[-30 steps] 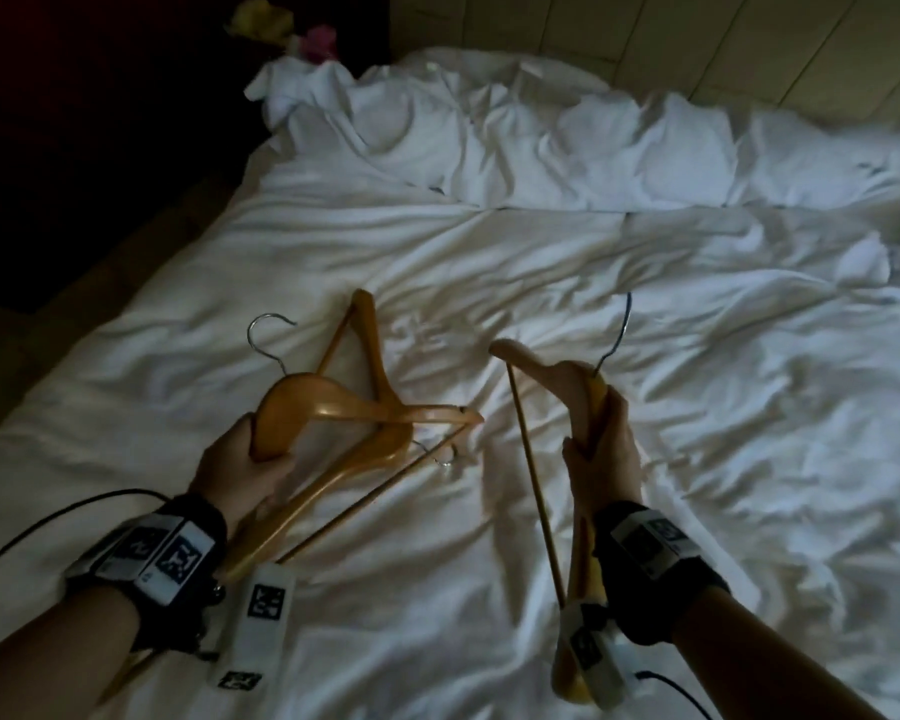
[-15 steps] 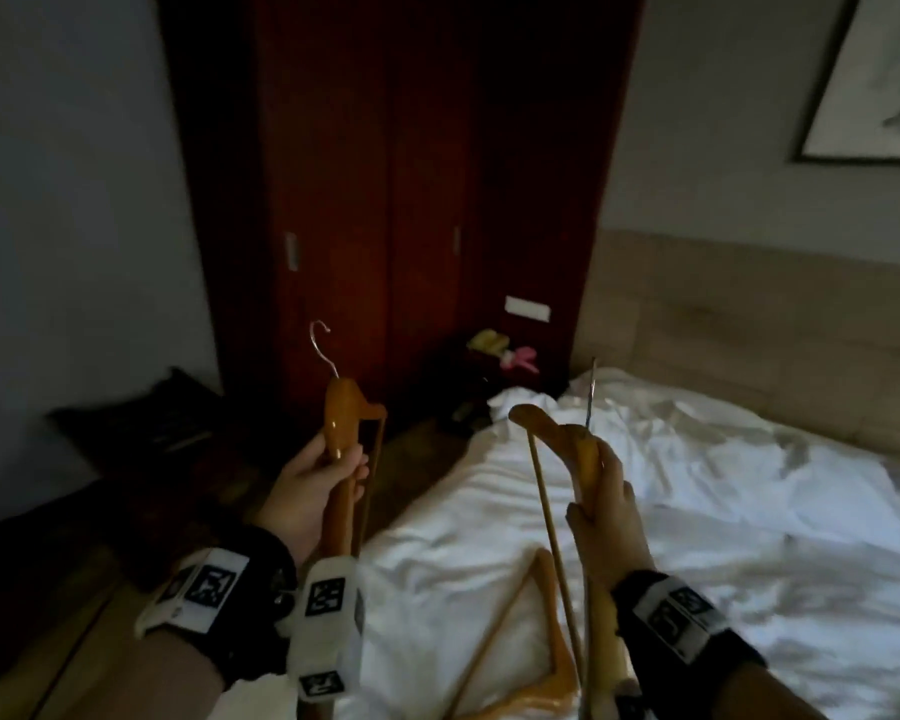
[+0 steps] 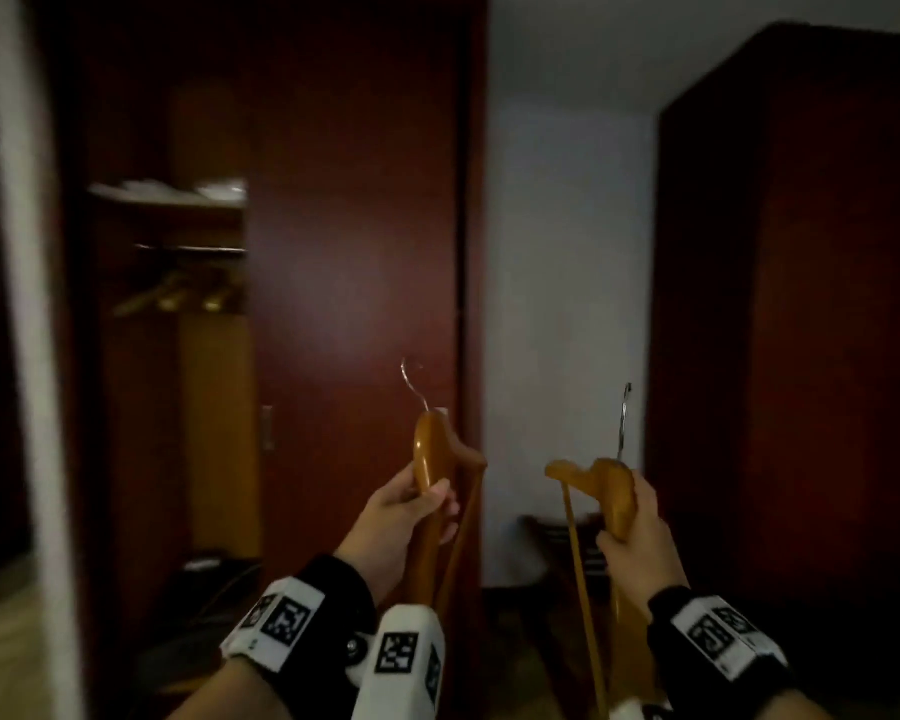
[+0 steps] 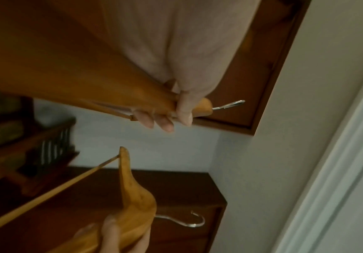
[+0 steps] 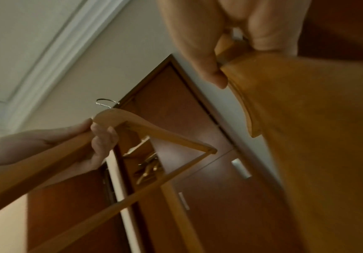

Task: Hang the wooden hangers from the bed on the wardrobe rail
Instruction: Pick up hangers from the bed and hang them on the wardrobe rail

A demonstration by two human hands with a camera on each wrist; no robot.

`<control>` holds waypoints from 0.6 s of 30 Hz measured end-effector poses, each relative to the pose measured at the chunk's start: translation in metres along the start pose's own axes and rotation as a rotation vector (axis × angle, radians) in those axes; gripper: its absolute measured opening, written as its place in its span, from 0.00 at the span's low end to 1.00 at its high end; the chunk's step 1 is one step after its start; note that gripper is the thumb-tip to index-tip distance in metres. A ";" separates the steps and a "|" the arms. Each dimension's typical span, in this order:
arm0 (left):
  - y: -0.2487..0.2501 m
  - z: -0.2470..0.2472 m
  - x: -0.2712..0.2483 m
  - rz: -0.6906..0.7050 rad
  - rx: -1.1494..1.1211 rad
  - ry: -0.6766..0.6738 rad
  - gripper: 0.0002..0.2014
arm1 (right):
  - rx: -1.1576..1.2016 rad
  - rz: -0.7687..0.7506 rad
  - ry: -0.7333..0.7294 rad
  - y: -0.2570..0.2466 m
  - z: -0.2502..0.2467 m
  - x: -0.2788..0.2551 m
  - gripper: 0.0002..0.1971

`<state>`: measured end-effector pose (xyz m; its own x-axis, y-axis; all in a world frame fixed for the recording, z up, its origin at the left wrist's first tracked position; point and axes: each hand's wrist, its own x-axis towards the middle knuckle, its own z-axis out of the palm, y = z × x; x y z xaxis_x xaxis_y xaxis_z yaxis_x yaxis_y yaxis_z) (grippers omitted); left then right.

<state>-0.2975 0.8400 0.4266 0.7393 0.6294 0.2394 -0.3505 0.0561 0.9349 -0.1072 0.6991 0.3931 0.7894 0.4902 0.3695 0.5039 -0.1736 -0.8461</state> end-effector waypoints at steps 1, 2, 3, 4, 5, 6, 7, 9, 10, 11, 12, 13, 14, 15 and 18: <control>0.015 -0.036 -0.004 0.015 0.036 0.032 0.05 | 0.035 -0.032 -0.035 -0.018 0.042 0.003 0.38; 0.030 -0.072 -0.004 0.034 0.055 0.067 0.04 | 0.068 -0.053 -0.072 -0.036 0.084 0.006 0.38; 0.045 -0.106 -0.003 0.044 0.067 0.109 0.03 | 0.093 -0.057 -0.115 -0.055 0.122 0.010 0.38; 0.057 -0.139 -0.002 0.049 0.074 0.150 0.03 | 0.119 -0.050 -0.164 -0.072 0.158 0.014 0.39; 0.068 -0.170 -0.002 0.044 0.079 0.183 0.03 | 0.147 -0.048 -0.210 -0.088 0.192 0.018 0.39; 0.078 -0.200 -0.001 0.038 0.075 0.213 0.05 | 0.180 -0.041 -0.249 -0.104 0.224 0.022 0.39; 0.087 -0.228 0.001 0.030 0.065 0.236 0.07 | 0.216 -0.037 -0.282 -0.120 0.256 0.028 0.40; 0.101 -0.285 0.013 0.018 0.044 0.301 0.10 | 0.273 -0.030 -0.341 -0.150 0.316 0.047 0.41; 0.108 -0.312 0.020 0.019 0.051 0.333 0.10 | 0.283 -0.034 -0.362 -0.165 0.346 0.059 0.41; 0.114 -0.337 0.029 0.025 0.073 0.362 0.10 | 0.292 -0.047 -0.378 -0.179 0.375 0.071 0.41; 0.120 -0.361 0.040 0.039 0.098 0.386 0.10 | 0.306 -0.065 -0.391 -0.192 0.403 0.085 0.41; 0.125 -0.387 0.053 0.054 0.121 0.415 0.11 | 0.322 -0.084 -0.400 -0.206 0.430 0.100 0.41; 0.130 -0.412 0.069 0.074 0.146 0.442 0.11 | 0.333 -0.106 -0.404 -0.219 0.456 0.115 0.40; 0.134 -0.434 0.084 0.089 0.169 0.465 0.11 | 0.343 -0.130 -0.394 -0.230 0.481 0.131 0.39; 0.155 -0.492 0.135 0.126 0.166 0.521 0.12 | 0.401 -0.148 -0.362 -0.266 0.548 0.185 0.38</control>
<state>-0.5349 1.3151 0.4744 0.3012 0.9254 0.2301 -0.2914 -0.1404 0.9462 -0.2876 1.3042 0.4759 0.5136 0.7591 0.4000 0.3719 0.2232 -0.9010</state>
